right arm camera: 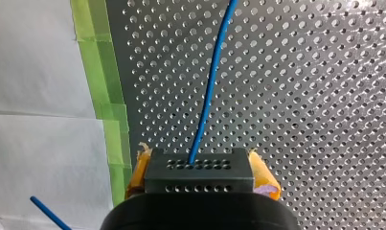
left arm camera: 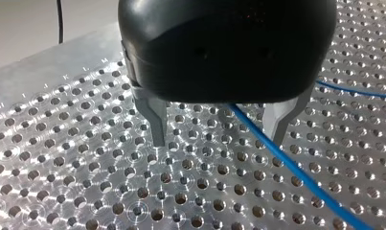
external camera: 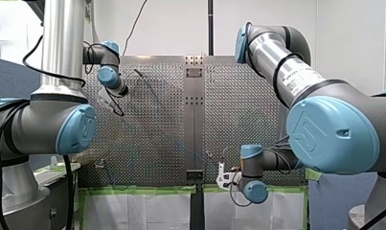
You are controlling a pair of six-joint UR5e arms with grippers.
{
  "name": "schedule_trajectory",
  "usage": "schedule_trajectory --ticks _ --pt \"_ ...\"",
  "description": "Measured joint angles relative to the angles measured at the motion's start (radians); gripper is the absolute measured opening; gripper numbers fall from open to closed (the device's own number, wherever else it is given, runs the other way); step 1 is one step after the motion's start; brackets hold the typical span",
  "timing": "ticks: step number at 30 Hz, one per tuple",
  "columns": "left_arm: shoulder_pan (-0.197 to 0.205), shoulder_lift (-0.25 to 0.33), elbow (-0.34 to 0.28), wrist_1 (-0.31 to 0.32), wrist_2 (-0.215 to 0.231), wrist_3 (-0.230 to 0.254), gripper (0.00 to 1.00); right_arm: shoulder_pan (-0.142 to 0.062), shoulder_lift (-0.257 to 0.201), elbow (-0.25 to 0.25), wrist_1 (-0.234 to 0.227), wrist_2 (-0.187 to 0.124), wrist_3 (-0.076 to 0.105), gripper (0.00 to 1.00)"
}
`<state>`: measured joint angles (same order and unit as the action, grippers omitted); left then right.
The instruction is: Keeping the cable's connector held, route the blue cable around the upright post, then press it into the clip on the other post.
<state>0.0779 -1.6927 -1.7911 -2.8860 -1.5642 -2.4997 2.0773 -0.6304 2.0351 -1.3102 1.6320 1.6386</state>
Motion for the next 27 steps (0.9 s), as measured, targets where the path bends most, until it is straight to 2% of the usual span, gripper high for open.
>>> schedule_trajectory --ticks 8,16,23,27 --pt "0.004 0.027 -0.010 0.017 0.008 -0.008 0.98 0.000 0.000 0.000 -0.001 -0.001 0.000 0.00" --pt "0.004 0.042 -0.011 0.025 0.034 -0.032 0.98 -0.001 0.000 0.000 -0.002 -0.001 0.000 0.00" --pt "0.002 0.066 -0.016 0.014 0.043 -0.032 0.98 -0.001 0.000 0.000 -0.003 -0.001 0.000 0.00" --pt "-0.002 0.081 -0.017 -0.008 0.045 -0.013 0.98 -0.001 0.000 -0.001 -0.003 -0.001 0.000 0.00"
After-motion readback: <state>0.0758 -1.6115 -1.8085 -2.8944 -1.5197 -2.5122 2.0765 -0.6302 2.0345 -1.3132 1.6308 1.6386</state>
